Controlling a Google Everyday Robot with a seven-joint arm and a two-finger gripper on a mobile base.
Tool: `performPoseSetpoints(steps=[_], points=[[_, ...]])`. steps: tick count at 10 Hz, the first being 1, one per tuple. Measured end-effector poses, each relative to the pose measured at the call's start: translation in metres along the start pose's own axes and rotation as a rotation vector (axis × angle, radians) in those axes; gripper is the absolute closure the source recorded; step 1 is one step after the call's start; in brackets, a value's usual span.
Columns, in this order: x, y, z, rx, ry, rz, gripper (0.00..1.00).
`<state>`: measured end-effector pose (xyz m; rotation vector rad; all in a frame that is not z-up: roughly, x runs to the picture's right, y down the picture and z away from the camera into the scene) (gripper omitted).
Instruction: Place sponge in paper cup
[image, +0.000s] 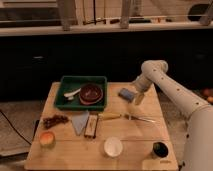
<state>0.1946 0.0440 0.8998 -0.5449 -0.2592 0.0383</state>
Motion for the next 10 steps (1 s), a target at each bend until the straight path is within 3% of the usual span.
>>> performPoseSetpoints(steps=[5, 8, 10], points=[[0.002, -0.005, 0.025, 0.027, -0.083, 0.356, 0.20], [0.008, -0.013, 0.030, 0.043, -0.137, 0.485, 0.20], [0.010, -0.022, 0.032, 0.048, -0.147, 0.519, 0.20]])
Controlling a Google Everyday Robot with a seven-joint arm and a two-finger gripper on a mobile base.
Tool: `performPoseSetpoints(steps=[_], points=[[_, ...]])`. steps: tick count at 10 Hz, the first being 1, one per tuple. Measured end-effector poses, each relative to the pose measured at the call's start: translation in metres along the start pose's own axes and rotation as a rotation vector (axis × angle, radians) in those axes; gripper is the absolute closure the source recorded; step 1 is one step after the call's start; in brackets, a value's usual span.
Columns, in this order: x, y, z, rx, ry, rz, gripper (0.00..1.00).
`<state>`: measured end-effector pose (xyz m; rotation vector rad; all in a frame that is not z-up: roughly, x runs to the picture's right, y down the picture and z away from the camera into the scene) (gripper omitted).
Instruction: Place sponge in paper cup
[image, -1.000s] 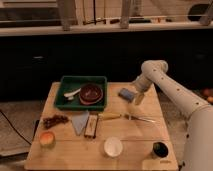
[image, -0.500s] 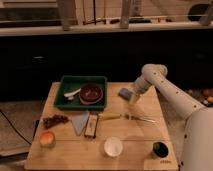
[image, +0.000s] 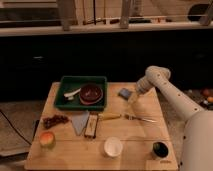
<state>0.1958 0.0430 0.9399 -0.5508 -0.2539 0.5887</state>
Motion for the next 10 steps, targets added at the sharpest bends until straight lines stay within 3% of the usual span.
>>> performPoseSetpoints(steps=[4, 8, 10], points=[[-0.004, -0.010, 0.014, -0.004, 0.024, 0.004, 0.20], [-0.005, -0.012, 0.043, -0.021, 0.041, 0.009, 0.20], [-0.004, -0.011, 0.053, -0.030, 0.046, 0.011, 0.29]])
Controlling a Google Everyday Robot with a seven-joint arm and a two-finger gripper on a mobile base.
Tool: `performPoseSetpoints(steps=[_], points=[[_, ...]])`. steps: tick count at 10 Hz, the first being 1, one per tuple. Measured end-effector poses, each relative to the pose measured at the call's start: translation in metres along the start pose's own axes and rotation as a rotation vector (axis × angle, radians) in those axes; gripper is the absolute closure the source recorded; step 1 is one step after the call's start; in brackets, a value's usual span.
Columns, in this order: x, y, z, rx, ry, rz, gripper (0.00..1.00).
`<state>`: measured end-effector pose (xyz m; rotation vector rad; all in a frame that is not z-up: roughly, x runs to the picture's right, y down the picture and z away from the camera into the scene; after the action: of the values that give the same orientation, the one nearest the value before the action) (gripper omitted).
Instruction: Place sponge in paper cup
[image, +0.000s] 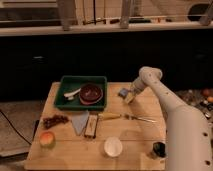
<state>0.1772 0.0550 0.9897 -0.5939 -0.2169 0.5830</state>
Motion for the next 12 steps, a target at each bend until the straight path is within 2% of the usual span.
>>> performPoseSetpoints(steps=[2, 4, 5, 7, 10, 12], points=[[0.000, 0.002, 0.004, 0.004, -0.001, -0.001, 0.49], [-0.001, 0.004, -0.002, 0.014, -0.009, -0.012, 0.69], [0.000, 0.004, -0.014, 0.026, -0.018, -0.022, 0.81], [-0.008, 0.005, -0.033, 0.037, -0.034, -0.061, 0.97], [-0.018, 0.005, -0.060, 0.034, -0.043, -0.176, 1.00], [-0.026, 0.009, -0.081, 0.031, -0.046, -0.287, 1.00]])
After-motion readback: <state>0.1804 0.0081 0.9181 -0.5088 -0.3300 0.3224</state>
